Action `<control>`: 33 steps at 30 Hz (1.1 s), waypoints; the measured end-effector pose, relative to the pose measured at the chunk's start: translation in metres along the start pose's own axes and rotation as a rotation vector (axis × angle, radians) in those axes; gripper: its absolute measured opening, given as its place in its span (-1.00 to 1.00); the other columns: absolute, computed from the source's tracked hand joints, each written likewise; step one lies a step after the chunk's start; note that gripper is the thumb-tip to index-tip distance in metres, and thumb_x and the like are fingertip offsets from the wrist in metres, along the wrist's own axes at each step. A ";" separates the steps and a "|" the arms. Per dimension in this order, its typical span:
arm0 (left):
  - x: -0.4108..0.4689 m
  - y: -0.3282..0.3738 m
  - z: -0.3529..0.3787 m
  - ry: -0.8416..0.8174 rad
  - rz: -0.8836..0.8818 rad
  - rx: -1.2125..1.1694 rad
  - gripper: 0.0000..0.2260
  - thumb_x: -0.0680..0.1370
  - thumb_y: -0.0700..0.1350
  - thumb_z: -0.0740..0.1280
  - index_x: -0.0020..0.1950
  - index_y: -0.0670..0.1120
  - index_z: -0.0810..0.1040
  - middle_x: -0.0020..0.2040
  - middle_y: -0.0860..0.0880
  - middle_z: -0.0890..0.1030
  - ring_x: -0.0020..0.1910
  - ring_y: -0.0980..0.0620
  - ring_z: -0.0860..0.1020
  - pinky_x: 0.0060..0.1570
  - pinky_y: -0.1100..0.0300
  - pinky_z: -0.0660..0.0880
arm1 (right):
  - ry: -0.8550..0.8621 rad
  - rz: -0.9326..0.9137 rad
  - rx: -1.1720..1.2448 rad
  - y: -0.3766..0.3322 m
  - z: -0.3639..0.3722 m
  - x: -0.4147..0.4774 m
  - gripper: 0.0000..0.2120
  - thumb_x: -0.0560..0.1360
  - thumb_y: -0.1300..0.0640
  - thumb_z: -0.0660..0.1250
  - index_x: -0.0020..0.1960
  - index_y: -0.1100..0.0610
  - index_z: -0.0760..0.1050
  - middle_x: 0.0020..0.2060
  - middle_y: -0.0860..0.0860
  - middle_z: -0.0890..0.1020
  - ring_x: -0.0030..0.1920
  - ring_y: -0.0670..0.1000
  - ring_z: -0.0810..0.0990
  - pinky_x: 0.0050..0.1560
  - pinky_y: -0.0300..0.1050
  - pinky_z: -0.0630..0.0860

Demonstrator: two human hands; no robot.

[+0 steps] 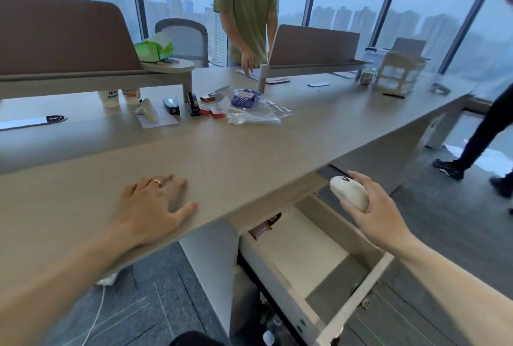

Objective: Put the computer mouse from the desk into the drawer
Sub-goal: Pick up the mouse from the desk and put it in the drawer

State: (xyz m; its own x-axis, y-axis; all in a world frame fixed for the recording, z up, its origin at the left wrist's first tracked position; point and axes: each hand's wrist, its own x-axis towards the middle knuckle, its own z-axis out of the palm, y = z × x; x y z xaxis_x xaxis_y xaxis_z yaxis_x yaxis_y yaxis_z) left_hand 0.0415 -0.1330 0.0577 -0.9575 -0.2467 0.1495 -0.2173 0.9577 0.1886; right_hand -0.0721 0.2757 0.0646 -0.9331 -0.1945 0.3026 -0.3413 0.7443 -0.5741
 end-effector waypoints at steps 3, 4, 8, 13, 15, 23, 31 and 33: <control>-0.001 0.024 0.000 0.048 0.083 -0.016 -0.29 0.39 0.46 0.07 0.48 0.18 0.28 0.50 0.04 0.34 0.42 -0.06 0.29 0.35 -0.11 0.20 | -0.049 0.076 0.034 0.028 -0.002 -0.029 -0.41 0.49 0.05 0.43 0.47 -0.14 0.33 0.30 -0.09 0.47 0.25 -0.02 0.46 0.22 -0.06 0.41; -0.003 0.035 0.002 0.054 0.118 -0.032 -0.29 0.39 0.45 0.09 0.47 0.17 0.29 0.49 0.04 0.35 0.42 -0.05 0.29 0.34 -0.10 0.21 | -0.065 0.096 0.040 0.033 0.001 -0.035 -0.40 0.49 0.04 0.43 0.47 -0.15 0.32 0.32 -0.09 0.47 0.28 -0.02 0.45 0.27 -0.04 0.41; -0.015 0.082 0.012 0.094 0.314 -0.120 -0.32 0.41 0.41 0.16 0.46 0.13 0.33 0.45 0.06 0.40 0.41 0.02 0.30 0.32 0.01 0.24 | -0.147 0.128 0.054 0.040 0.026 -0.048 -0.41 0.50 0.00 0.41 0.46 -0.20 0.28 0.31 -0.15 0.47 0.29 -0.04 0.39 0.29 0.00 0.36; -0.032 0.132 0.047 0.028 0.642 -0.161 -0.38 0.51 0.31 0.22 0.52 0.13 0.21 0.47 0.20 0.29 0.45 0.21 0.20 0.41 0.23 0.15 | -0.275 0.216 -0.011 0.047 0.066 -0.046 -0.29 0.43 0.03 0.47 0.49 -0.14 0.24 0.32 -0.10 0.51 0.36 0.02 0.43 0.43 0.14 0.32; -0.027 0.139 0.070 -0.009 0.617 -0.203 -0.38 0.54 0.27 0.23 0.54 0.10 0.18 0.48 0.19 0.25 0.47 0.22 0.16 0.41 0.26 0.15 | -0.341 0.238 -0.076 0.049 0.079 -0.040 -0.26 0.43 0.08 0.45 0.52 -0.08 0.21 0.34 -0.01 0.51 0.37 0.10 0.45 0.41 0.18 0.34; 0.023 0.131 0.129 -0.077 0.422 -0.146 -0.17 0.41 -0.43 0.29 0.59 -0.07 0.01 0.58 -0.02 0.11 0.51 -0.03 0.11 0.42 0.17 0.07 | -0.575 0.297 -0.217 0.049 0.116 -0.018 -0.23 0.45 0.28 0.32 0.59 0.13 0.09 0.41 0.15 0.31 0.39 0.21 0.39 0.35 0.01 0.43; 0.024 0.128 0.139 0.028 0.459 -0.085 -0.17 0.26 -0.49 0.38 0.51 -0.12 0.30 0.48 -0.07 0.37 0.36 -0.10 0.33 0.21 0.00 0.34 | -0.649 0.252 -0.341 0.057 0.137 -0.018 -0.23 0.46 0.30 0.29 0.58 0.02 0.08 0.39 0.13 0.21 0.36 0.22 0.32 0.31 0.16 0.44; 0.024 0.127 0.141 0.030 0.459 -0.082 -0.18 0.26 -0.47 0.39 0.50 -0.13 0.30 0.47 -0.08 0.38 0.35 -0.11 0.34 0.18 0.00 0.34 | -0.649 0.258 -0.345 0.059 0.139 -0.017 -0.20 0.44 0.33 0.29 0.58 -0.01 0.08 0.39 0.13 0.20 0.36 0.22 0.31 0.30 0.16 0.46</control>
State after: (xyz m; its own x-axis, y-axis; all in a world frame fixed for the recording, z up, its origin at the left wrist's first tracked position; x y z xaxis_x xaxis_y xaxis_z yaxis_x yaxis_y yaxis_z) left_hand -0.0355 0.0041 -0.0511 -0.9451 0.1943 0.2629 0.2441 0.9543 0.1724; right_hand -0.0921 0.2339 -0.0800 -0.8943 -0.2442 -0.3750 -0.1494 0.9529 -0.2641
